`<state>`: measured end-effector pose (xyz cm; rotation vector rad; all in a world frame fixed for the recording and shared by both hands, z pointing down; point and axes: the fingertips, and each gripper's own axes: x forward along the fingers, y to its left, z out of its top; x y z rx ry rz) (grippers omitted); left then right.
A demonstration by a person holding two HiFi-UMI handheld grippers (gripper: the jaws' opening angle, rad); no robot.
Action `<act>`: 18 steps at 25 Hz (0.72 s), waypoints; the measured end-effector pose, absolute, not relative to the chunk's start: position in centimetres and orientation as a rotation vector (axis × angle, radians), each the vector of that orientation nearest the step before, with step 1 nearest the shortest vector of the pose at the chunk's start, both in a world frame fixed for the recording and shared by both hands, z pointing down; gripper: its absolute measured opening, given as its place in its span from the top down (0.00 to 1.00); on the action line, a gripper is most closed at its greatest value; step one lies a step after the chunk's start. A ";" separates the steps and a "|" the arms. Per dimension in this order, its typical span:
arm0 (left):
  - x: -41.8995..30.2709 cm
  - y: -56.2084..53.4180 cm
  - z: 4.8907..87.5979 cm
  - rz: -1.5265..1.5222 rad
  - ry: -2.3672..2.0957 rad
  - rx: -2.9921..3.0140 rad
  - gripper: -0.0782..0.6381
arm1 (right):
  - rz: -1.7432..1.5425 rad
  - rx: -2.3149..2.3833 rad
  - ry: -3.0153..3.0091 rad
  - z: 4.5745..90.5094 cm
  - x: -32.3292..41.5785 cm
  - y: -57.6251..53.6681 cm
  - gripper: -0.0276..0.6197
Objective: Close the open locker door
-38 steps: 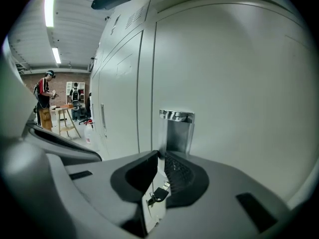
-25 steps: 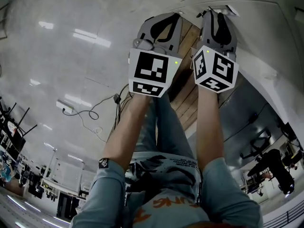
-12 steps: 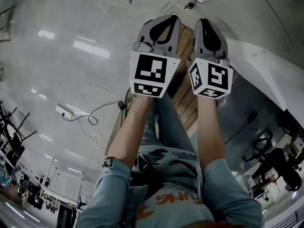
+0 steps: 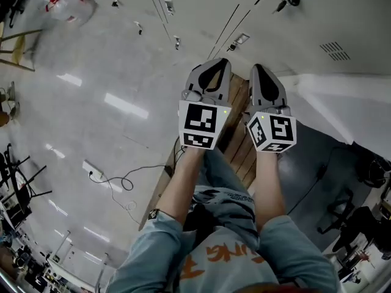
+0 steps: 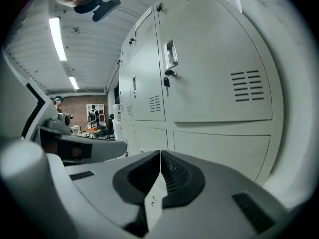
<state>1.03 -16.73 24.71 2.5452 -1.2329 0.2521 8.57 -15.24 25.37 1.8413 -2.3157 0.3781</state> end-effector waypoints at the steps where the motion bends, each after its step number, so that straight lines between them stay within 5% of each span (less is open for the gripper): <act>1: 1.3 -16.4 23.4 0.231 -1.233 2.550 0.86 | 0.373 1.842 -2.320 24.1 8.5 -14.9 0.91; 18: 1.6 -12.5 6.6 0.141 -1.356 2.655 0.86 | 0.158 2.135 -2.291 5.7 14.1 -9.1 0.91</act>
